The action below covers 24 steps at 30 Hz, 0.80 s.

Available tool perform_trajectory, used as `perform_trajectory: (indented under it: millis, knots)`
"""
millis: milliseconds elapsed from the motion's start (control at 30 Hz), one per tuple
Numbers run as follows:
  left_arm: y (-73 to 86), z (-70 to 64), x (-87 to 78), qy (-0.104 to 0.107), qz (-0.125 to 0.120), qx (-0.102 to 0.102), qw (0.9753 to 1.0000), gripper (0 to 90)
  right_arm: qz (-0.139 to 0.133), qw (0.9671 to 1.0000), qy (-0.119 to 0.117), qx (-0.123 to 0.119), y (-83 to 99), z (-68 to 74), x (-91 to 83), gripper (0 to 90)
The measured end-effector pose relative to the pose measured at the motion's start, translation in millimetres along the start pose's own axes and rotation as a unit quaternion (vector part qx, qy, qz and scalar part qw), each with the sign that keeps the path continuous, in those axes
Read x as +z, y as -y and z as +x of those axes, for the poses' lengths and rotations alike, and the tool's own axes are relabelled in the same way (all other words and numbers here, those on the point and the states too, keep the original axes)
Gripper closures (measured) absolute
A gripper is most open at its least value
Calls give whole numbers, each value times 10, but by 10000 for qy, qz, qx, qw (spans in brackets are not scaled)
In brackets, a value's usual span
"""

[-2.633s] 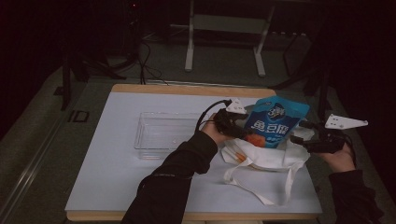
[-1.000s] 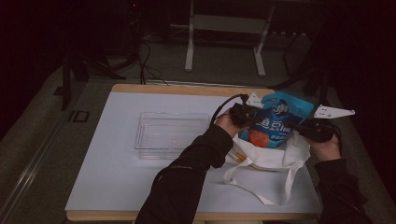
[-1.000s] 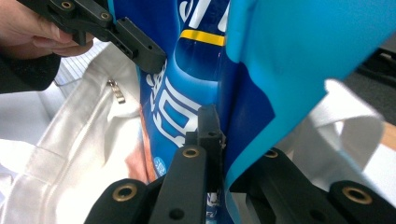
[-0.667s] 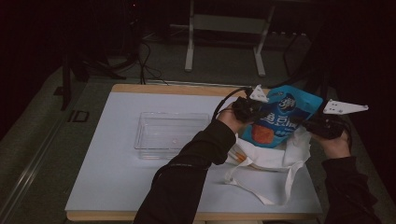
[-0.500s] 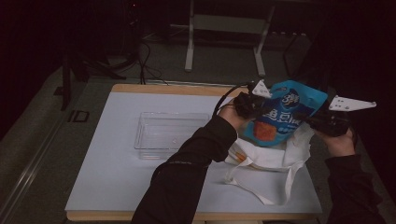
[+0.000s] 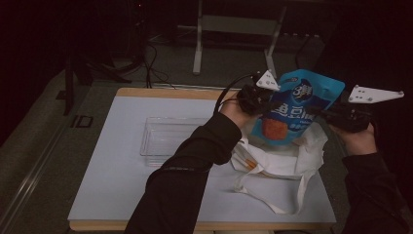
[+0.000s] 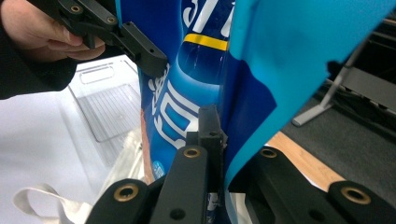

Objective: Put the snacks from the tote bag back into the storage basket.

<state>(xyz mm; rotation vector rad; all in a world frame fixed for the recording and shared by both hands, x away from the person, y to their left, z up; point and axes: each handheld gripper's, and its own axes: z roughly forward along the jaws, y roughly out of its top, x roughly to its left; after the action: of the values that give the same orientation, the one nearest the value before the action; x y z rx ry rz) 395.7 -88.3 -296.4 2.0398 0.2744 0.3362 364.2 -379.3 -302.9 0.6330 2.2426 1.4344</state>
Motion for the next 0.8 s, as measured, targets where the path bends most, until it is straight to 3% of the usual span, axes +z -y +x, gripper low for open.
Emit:
perform_trajectory:
  millis: [400,433,467,800]
  knots:
    - [7,32,-492,-231,18,12,9997,900,-95,9994,-274,-182,-332,175,202,886]
    - [7,32,-492,-231,18,12,9997,900,-107,9993,-305,-198,-358,190,232,886]
    - [59,61,-644,-317,43,-19,9995,900,-106,9990,-373,-215,-423,240,315,886]
    - [250,147,-1084,-591,174,-106,9980,900,-98,9969,-691,-350,-650,429,723,886]
